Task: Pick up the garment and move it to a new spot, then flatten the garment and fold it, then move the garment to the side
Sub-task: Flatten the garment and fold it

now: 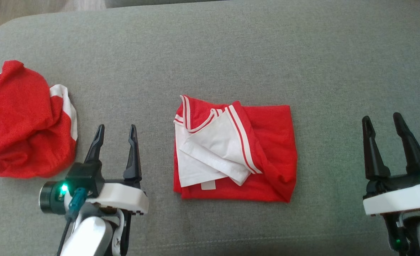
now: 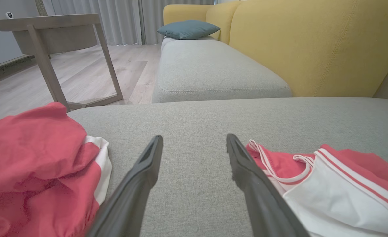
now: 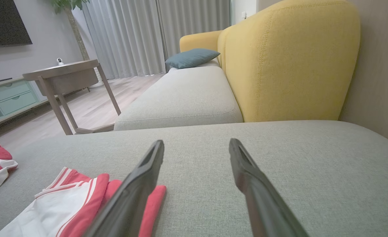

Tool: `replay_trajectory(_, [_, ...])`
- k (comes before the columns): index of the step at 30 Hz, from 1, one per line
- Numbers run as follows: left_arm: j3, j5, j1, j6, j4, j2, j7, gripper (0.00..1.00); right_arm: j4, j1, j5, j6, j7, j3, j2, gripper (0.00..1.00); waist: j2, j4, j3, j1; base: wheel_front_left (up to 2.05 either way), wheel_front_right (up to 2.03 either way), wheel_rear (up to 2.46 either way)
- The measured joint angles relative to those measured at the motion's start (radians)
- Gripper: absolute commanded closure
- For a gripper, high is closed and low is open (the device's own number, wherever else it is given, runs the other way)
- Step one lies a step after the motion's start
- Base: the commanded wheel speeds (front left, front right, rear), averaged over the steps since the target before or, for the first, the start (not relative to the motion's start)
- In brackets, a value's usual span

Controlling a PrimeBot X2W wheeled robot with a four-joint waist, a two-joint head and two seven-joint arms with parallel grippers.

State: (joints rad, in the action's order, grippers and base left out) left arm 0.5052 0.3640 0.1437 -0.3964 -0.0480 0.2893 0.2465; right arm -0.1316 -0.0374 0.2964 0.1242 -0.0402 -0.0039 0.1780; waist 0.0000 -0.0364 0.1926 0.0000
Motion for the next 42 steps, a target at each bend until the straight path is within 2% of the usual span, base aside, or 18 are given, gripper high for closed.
replay_trajectory(13, [0.002, 0.0, -0.001, -0.008, 0.001, 0.006, -0.004, 0.0, -0.006, -0.011, 0.0, 0.0, 0.025, -0.005, -0.003, 0.0, 0.0, 0.005, -0.003, 0.0, 0.0, 0.0, 0.0])
replay_trajectory(14, [0.002, 0.0, 0.0, -0.008, 0.002, 0.006, -0.004, 0.0, 0.002, -0.013, 0.0, 0.0, 0.03, -0.005, -0.002, 0.96, 0.0, 0.006, 0.0, 0.0, 0.0, 0.0, 0.0])
replay_trajectory(15, [0.004, 0.0, 0.0, -0.008, 0.003, 0.006, -0.004, 0.0, 0.015, -0.012, 0.001, 0.0, 0.04, -0.003, -0.001, 1.0, 0.0, 0.008, 0.003, 0.0, 0.0, 0.0, 0.0])
replay_trajectory(19, [0.011, 0.0, 0.01, -0.007, 0.005, 0.005, -0.004, 0.0, 0.099, 0.022, 0.031, 0.0, 0.057, 0.045, 0.01, 1.0, 0.0, 0.019, 0.026, 0.0, 0.0, 0.0, 0.0])
replay_trajectory(28, [0.026, -0.002, 0.066, 0.009, -0.01, -0.014, -0.003, 0.0, 0.391, 0.297, 0.097, 0.0, 0.04, 0.372, 0.027, 1.0, 0.0, 0.072, 0.079, 0.0, 0.0, 0.0, 0.0])
replay_trajectory(33, [0.028, -0.01, 0.07, 0.011, -0.02, -0.027, 0.002, 0.0, 0.537, 0.363, 0.146, 0.0, 0.024, 0.46, 0.027, 1.0, 0.0, 0.105, 0.09, 0.0, 0.0, 0.0, 0.0])
replay_trajectory(36, [0.027, -0.011, 0.071, 0.014, -0.022, -0.032, 0.002, 0.0, 0.57, 0.387, 0.18, 0.0, 0.008, 0.514, 0.038, 1.0, 0.0, 0.114, 0.094, 0.0, 0.0, 0.0, 0.0])
replay_trajectory(42, [0.023, -0.011, 0.071, 0.018, -0.023, -0.038, 0.003, 0.0, 0.545, 0.408, 0.257, 0.0, -0.014, 0.63, 0.07, 1.0, 0.0, 0.113, 0.094, 0.0, 0.0, 0.0, 0.0])
